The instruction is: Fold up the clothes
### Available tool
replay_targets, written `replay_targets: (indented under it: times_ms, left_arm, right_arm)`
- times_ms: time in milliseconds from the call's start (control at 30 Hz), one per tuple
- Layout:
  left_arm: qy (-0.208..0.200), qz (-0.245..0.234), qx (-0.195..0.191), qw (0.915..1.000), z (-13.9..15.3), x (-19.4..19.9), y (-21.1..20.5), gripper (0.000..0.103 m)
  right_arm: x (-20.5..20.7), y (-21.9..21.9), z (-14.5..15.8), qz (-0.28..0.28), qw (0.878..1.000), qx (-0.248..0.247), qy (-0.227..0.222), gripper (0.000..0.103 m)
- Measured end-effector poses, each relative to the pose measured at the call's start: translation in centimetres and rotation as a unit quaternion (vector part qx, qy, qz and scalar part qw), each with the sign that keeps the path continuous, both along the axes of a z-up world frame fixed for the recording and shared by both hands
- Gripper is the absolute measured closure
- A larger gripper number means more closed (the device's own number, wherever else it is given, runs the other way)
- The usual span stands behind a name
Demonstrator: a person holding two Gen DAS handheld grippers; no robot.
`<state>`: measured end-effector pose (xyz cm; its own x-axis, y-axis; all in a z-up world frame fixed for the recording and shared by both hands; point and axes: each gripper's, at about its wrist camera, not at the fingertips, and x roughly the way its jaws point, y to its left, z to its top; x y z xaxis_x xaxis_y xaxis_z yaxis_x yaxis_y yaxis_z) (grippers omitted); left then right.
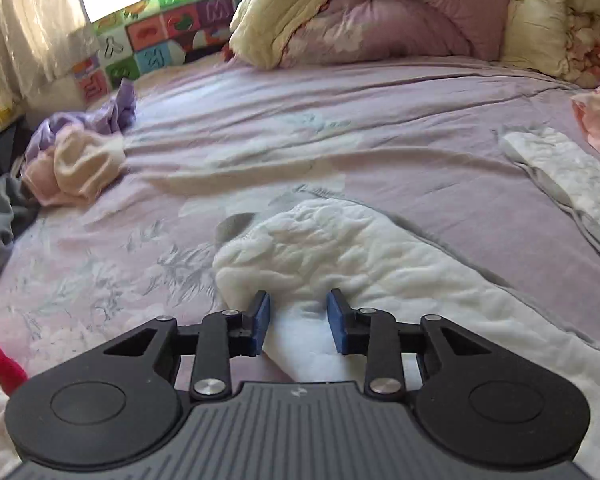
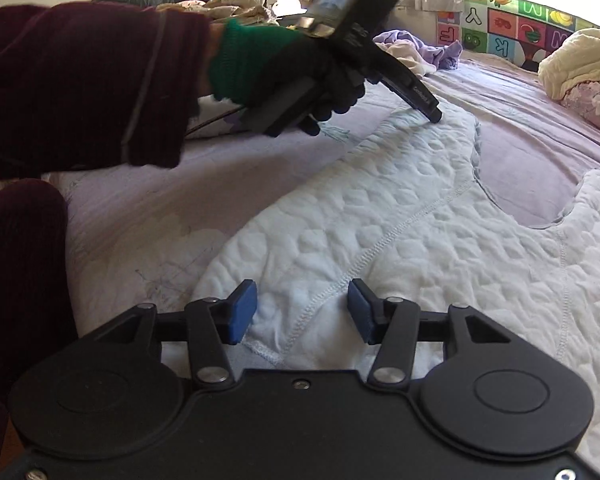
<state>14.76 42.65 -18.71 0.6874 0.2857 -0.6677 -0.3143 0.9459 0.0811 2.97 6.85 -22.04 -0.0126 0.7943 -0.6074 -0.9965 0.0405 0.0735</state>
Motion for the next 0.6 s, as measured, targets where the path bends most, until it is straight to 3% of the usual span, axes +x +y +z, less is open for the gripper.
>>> replay_targets:
  times_ms: [100,200,267,300,367,467,600]
  left_arm:
    - [-0.036,0.011,0.017,0.9992,1.5,0.4,0.8,0.072]
    - [0.013,-0.004,-0.014,0.9998,-0.6,2.2,2.0,0.071]
    - [-0.015,0.025,-0.046,0.9985,0.2,2.2,3.1,0.071]
    - [-0.022,0.032,-0.038,0.9985,0.6,2.3,3.1,0.071]
    - [0.005,0.030,-0.033,0.9990,-0.3,3.2,3.5,0.071]
    - [0.017,0.053,-0.061,0.9966,0.4,3.8,4.6,0.070]
    - [-0.014,0.070,-0.019,0.9973,3.6,2.1,2.0,0.066]
  right_arm:
    - [0.3,-0.6,-0.4,0.002,1.000,0.011,0.013,0.050]
    - [0.4,-1.1,-0.6,0.004,0.999,0.022,0.023,0.047]
    - [0.4,-1.1,-0.6,0.004,0.999,0.023,0.025,0.046]
    - [0.3,-1.1,-0.6,0.004,0.999,0.023,0.025,0.045]
    - [0.3,-1.1,-0.6,0.004,0.999,0.023,0.026,0.045]
    - [0.2,-1.1,-0.6,0.003,0.999,0.023,0.025,0.044]
    - [0.2,-1.3,-0.3,0.000,0.999,0.023,0.022,0.044]
